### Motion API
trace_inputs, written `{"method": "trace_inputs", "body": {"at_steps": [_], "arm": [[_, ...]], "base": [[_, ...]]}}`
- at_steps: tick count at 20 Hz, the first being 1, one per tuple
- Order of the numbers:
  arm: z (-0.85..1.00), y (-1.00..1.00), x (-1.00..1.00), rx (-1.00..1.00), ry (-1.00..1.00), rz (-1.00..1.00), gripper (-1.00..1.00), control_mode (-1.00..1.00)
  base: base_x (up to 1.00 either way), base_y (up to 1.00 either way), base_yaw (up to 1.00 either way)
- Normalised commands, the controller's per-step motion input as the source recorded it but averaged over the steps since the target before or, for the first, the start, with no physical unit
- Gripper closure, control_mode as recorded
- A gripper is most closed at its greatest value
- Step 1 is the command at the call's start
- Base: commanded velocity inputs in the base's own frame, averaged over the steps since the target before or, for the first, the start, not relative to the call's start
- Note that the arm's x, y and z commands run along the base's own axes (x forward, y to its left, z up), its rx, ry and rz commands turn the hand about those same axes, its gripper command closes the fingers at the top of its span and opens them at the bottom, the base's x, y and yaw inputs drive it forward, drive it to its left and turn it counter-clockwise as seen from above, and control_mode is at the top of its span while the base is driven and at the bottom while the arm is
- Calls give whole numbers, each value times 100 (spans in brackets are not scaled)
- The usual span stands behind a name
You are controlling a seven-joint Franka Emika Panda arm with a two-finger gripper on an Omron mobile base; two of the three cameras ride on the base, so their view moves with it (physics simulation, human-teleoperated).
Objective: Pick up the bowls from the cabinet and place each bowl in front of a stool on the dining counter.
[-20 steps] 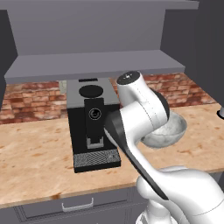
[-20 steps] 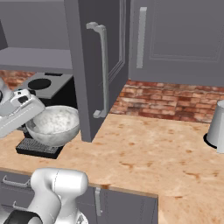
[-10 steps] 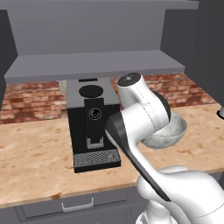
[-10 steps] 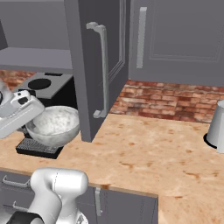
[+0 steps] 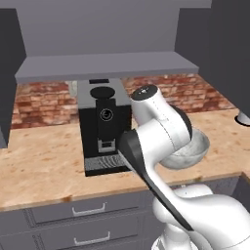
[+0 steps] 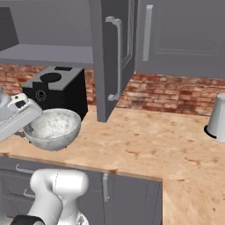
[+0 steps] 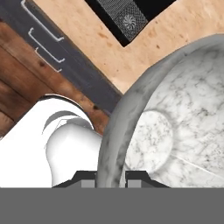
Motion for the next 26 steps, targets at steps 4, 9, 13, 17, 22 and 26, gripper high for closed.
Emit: {"method": "trace_inputs", "body": {"at_steps": [4,9,13,17,22,26], "arm": [[0,0,0,0,0,0,100,100],[0,0,0,0,0,0,100,100],[0,0,0,0,0,0,100,100],[0,0,0,0,0,0,100,100],[0,0,0,0,0,0,100,100],[0,0,0,0,0,0,100,100]], "base": [[-57,36,0],[-54,40,2],[-46,54,25],[-52,60,35],[-47,61,37],[-39,62,41]]}}
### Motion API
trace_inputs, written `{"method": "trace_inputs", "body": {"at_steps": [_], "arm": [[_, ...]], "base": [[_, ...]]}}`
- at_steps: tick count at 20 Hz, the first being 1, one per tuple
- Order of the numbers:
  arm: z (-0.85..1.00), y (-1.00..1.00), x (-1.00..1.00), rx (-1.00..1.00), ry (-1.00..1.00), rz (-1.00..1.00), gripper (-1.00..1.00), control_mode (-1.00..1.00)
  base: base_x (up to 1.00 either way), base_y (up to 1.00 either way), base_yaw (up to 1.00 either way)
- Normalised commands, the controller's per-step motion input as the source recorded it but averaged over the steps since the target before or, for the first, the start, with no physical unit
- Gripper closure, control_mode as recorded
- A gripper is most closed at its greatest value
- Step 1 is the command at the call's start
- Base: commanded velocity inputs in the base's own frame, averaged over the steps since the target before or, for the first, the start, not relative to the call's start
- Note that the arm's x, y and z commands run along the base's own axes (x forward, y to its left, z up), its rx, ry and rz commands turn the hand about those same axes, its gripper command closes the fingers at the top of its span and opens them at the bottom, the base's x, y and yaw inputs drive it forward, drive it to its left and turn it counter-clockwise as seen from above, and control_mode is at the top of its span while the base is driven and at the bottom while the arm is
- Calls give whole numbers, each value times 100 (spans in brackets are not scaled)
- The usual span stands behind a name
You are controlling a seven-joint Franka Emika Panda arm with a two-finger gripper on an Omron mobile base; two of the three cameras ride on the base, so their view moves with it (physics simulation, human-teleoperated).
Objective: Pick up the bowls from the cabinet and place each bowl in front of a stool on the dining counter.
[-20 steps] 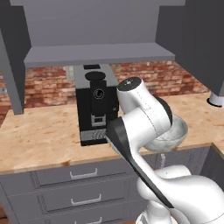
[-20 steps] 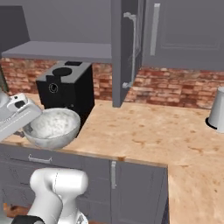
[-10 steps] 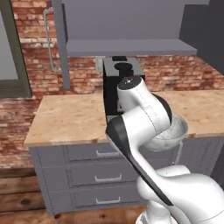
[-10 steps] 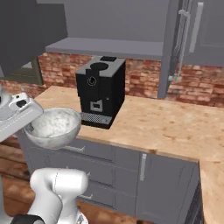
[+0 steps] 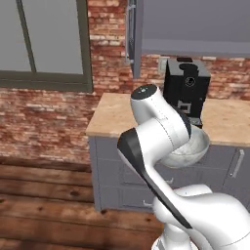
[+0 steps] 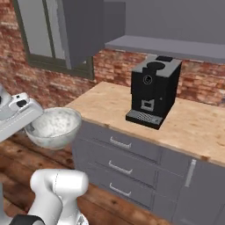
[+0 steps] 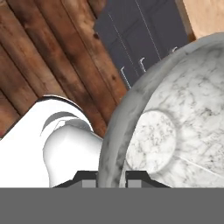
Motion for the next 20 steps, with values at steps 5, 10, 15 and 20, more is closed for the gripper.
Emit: {"method": "trace_inputs", "body": {"at_steps": [5,10,15,20], "arm": [[0,0,0,0,0,0,100,100],[0,0,0,0,0,0,100,100],[0,0,0,0,0,0,100,100],[0,0,0,0,0,0,100,100]], "base": [[-19,50,48],[-4,24,65],[-2,16,79],[-14,23,80]]}}
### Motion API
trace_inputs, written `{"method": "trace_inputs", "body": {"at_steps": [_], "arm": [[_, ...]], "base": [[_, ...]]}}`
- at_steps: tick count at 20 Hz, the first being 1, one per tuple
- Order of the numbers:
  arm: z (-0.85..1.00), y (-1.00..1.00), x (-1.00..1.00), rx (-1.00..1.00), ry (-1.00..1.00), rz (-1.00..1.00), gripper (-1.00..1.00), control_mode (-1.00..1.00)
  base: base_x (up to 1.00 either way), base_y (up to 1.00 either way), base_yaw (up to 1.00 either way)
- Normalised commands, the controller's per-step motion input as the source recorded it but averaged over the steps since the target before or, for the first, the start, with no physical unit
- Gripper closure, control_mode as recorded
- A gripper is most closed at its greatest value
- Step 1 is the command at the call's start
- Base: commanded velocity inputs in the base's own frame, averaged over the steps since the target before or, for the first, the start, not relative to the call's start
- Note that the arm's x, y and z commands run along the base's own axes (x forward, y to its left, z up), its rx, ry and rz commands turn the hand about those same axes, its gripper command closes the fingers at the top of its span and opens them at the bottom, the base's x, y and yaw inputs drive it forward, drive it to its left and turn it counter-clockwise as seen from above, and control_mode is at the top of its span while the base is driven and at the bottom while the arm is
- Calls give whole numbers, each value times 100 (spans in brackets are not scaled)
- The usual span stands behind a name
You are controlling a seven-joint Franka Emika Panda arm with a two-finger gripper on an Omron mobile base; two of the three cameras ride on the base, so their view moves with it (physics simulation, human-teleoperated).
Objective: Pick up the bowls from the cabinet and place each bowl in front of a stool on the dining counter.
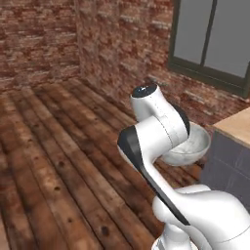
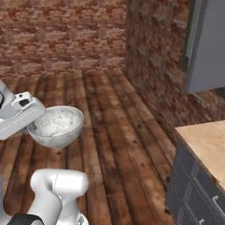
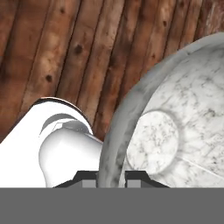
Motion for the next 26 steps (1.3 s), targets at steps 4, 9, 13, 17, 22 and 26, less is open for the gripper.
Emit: {"method": "trace_inputs", "body": {"at_steps": [4,9,13,17,22,26], "arm": [[0,0,0,0,0,0,100,100],[0,0,0,0,0,0,100,100],[0,0,0,0,0,0,100,100],[0,0,0,0,0,0,100,100],[0,0,0,0,0,0,100,100],[0,0,0,0,0,0,100,100]], "base": [[-20,51,77],[-13,36,74],[0,74,62],[10,85,50],[60,99,38],[60,100,25]]}}
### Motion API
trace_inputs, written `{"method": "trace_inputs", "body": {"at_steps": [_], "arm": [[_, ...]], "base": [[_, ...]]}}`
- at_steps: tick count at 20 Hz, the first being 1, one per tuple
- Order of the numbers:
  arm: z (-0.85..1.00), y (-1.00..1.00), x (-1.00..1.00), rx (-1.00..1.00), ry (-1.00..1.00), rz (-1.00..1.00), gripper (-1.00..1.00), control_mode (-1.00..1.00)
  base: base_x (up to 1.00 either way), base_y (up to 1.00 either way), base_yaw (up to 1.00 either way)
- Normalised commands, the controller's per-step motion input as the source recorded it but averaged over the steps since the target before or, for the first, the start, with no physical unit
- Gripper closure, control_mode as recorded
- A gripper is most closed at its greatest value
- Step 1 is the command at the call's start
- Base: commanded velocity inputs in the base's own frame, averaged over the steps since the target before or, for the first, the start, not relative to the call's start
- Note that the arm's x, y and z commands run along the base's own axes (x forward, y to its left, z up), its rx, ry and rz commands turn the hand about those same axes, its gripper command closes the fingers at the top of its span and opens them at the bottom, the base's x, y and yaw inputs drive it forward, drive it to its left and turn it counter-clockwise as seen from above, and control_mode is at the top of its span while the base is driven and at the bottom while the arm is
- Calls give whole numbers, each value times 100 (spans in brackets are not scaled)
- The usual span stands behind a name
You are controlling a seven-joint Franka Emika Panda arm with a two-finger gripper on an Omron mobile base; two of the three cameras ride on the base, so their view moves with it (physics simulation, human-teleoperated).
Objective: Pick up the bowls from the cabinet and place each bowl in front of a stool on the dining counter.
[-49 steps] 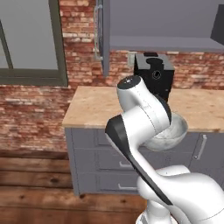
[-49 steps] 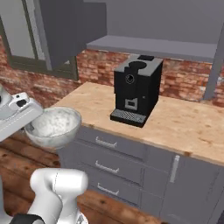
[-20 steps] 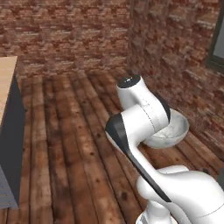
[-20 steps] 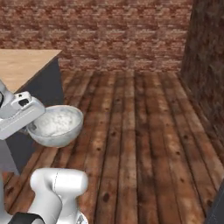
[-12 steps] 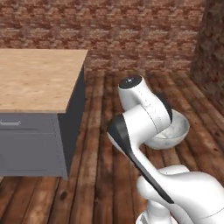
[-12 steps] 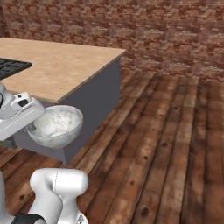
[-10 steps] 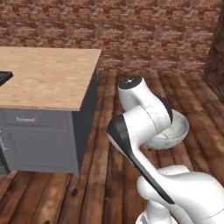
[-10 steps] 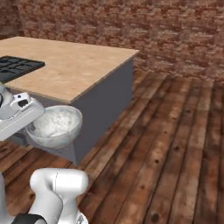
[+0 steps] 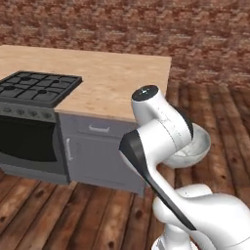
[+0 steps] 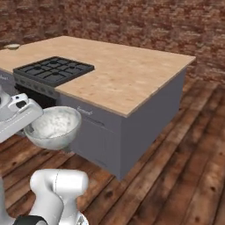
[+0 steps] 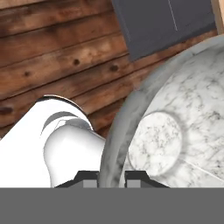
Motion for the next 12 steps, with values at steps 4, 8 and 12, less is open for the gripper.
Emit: {"method": "trace_inputs", "body": {"at_steps": [4,8,12], "arm": [[0,0,0,0,0,0,100,100],[0,0,0,0,0,0,100,100],[0,0,0,0,0,0,100,100]], "base": [[58,100,17],[77,100,10],[96,100,0]]}}
